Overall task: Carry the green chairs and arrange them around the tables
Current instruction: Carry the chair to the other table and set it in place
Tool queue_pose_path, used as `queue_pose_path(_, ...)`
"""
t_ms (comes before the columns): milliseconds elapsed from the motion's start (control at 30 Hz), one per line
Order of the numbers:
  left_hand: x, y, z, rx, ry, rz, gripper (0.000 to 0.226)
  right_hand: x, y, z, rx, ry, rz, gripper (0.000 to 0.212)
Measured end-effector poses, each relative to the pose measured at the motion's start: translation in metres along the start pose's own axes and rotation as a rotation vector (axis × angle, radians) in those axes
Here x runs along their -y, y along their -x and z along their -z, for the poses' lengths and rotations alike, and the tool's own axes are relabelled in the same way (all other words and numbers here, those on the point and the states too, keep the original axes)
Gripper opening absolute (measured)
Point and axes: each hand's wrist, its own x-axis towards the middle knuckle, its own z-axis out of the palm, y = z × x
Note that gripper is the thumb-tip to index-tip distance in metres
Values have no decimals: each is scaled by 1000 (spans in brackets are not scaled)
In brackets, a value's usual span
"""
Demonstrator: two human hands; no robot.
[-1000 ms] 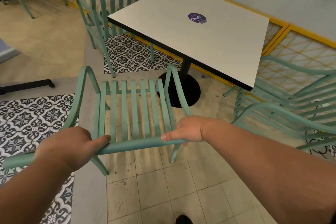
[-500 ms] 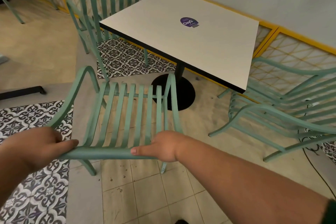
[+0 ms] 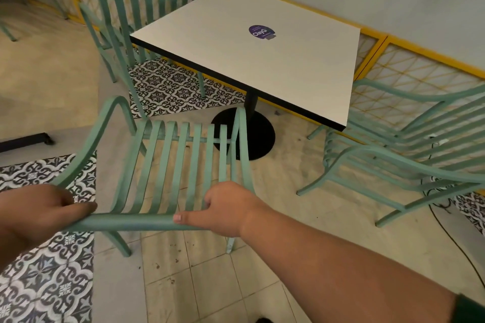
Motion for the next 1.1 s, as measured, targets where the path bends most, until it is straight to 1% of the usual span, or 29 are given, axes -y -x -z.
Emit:
queue_pose_path(67, -17, 10, 7, 7, -61, -12, 76, -1, 4, 0, -47, -34, 0, 84)
queue_pose_path(133, -31, 20, 16, 3, -119, -30, 68, -3, 6, -2, -104, -61, 10, 76)
queue_pose_path(200, -55, 34, 26, -38, -88, 12, 46, -3, 7, -5, -164, -93, 29, 73)
queue_pose_path(267, -100, 53, 35, -69, -63, 15, 35, -1, 8, -7, -205, -115, 34, 70)
queue_pose_path(333, -154, 73, 34, -22, -8, -42, 36, -1, 7, -7, -200, -130, 20, 60)
queue_pose_path(400, -206, 85, 19, 13, 63, -99, 44, -2, 4, -6, -195, -168, 7, 49)
queue_pose_path(433, -225, 87, 10, 15, 44, -107, 48, -3, 2, -6, -207, -191, 7, 45)
queue_pose_path(467, -237, 86, 1, 7, -38, -101, 53, -3, 0, -5, -202, -233, 6, 40)
queue_pose_path(533, -247, 84, -10, -60, -199, -63, 57, -11, -6, 1, -120, -356, -6, 34)
queue_pose_path(567, -245, 82, -13, -80, -222, -47, 56, -18, -10, 7, -38, -389, -34, 34)
queue_pose_path(600, -242, 81, -15, -86, -224, -38, 55, -27, -12, 15, 59, -360, -70, 39)
queue_pose_path(667, -240, 80, -18, -113, -228, -30, 52, -52, -18, 29, 238, -84, -124, 54)
queue_pose_path(700, -240, 79, -20, -128, -235, -21, 51, -63, -23, 31, 318, 40, -150, 59)
queue_pose_path(733, -239, 78, -22, -145, -237, -14, 50, -69, -26, 30, 383, 75, -189, 63)
queue_pose_path(800, -238, 76, -24, -187, -236, 11, 48, -76, -34, 19, 415, -15, -259, 89)
queue_pose_path(833, -238, 75, -25, -205, -236, 14, 48, -74, -38, 14, 431, -62, -288, 97)
queue_pose_path(867, -236, 74, -26, -219, -230, 10, 48, -68, -39, 11, 444, -82, -316, 97)
queue_pose_path(900, -234, 74, -27, -231, -223, 8, 48, -66, -42, 8, 438, -82, -330, 92)
queue_pose_path(967, -232, 72, -27, -246, -232, -1, 49, -64, -44, 7, 434, -15, -296, 72)
queue_pose_path(1000, -232, 71, -26, -252, -229, -13, 49, -64, -44, 8, 427, 31, -275, 65)
queue_pose_path(1067, -230, 71, -23, -248, -215, -32, 49, -64, -43, 10, 412, 83, -257, 63)
queue_pose_path(1100, -230, 71, -21, -248, -221, -48, 49, -64, -42, 10, 410, 86, -260, 57)
